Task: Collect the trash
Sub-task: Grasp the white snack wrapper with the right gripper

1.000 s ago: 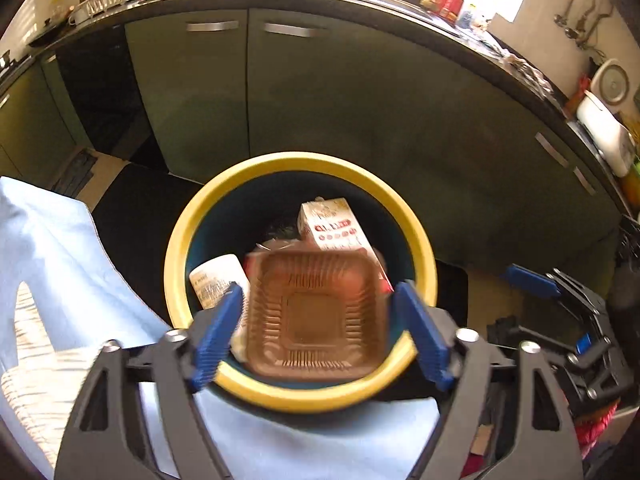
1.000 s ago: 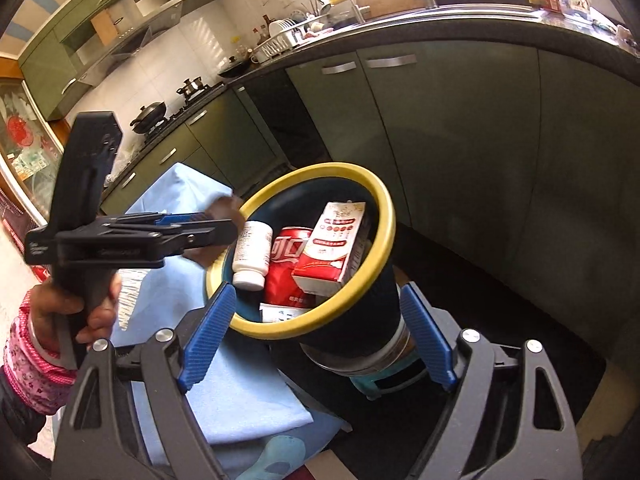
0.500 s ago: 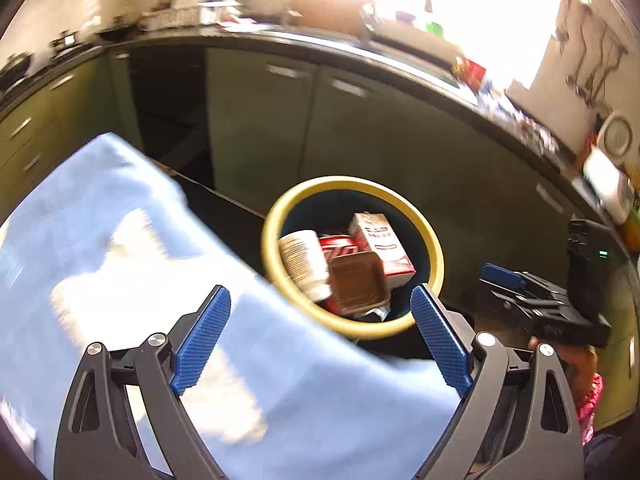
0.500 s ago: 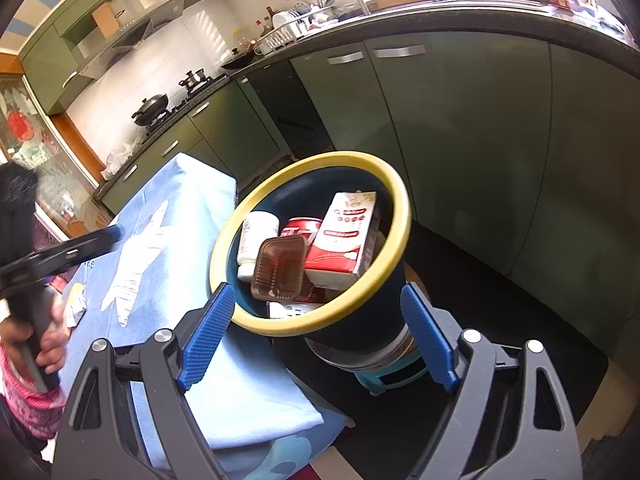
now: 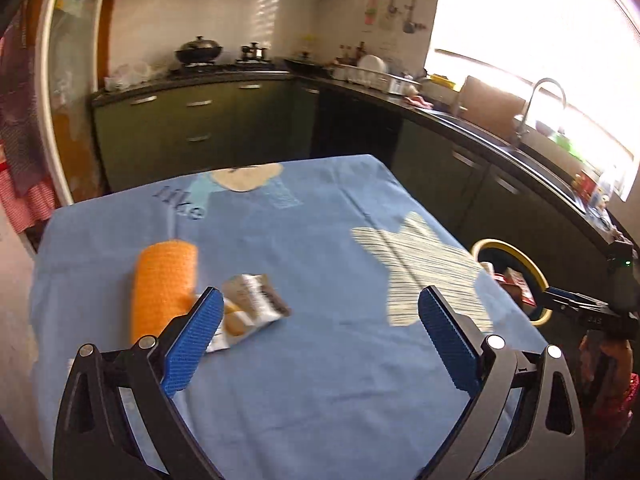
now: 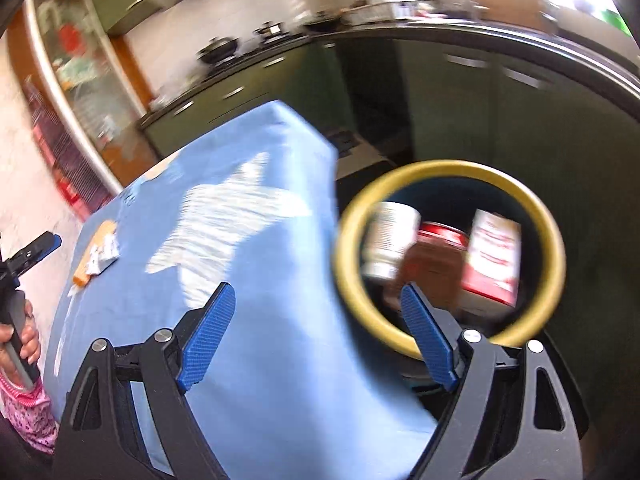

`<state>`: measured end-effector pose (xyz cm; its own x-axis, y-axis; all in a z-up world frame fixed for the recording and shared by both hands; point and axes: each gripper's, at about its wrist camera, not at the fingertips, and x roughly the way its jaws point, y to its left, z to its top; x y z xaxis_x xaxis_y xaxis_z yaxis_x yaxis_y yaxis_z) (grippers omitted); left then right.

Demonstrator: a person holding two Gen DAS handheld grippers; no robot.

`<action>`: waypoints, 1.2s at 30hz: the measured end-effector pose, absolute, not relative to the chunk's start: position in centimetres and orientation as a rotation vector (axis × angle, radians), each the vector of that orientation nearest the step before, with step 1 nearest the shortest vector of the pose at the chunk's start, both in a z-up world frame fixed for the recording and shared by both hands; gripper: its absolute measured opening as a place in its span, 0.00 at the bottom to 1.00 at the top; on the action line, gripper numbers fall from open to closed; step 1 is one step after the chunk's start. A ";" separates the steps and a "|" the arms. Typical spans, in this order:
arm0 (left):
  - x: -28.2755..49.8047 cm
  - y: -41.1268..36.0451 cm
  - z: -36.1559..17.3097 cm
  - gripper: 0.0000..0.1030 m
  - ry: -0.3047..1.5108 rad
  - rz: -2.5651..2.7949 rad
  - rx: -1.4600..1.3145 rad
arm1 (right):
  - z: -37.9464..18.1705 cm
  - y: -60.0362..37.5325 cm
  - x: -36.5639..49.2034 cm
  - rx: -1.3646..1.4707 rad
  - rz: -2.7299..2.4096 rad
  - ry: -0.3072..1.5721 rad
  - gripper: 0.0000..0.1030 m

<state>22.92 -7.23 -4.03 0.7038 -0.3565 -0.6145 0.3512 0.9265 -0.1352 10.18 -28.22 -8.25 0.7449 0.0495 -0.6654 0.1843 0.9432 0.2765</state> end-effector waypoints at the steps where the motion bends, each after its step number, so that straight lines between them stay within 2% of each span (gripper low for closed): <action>1: 22.9 -5.6 -4.2 0.94 0.677 -0.356 -0.014 | -8.0 -26.9 11.2 0.312 -0.038 0.740 0.78; 12: 22.1 7.8 -6.8 0.95 0.611 -0.050 -0.130 | -6.4 -13.0 21.3 0.053 0.368 0.853 0.78; 15: 22.6 9.7 -7.9 0.95 0.632 -0.046 -0.198 | -5.9 -9.0 23.4 -0.113 0.528 0.844 0.78; 19: 22.4 9.1 -8.1 0.95 0.627 -0.030 -0.182 | -5.3 -4.2 26.1 -0.413 0.705 0.853 0.78; 25: 22.4 8.9 -8.4 0.95 0.640 -0.035 -0.190 | -5.8 0.7 30.3 -0.715 0.858 0.920 0.78; 36: 23.1 9.7 -9.5 0.95 0.683 -0.044 -0.239 | -9.3 5.4 33.7 -0.996 0.967 1.035 0.75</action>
<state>23.07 9.73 -9.48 0.7756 -0.1185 -0.6200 -0.0380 0.9717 -0.2332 33.68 5.38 -9.26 0.2235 0.1525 -0.9627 -0.9502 0.2542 -0.1804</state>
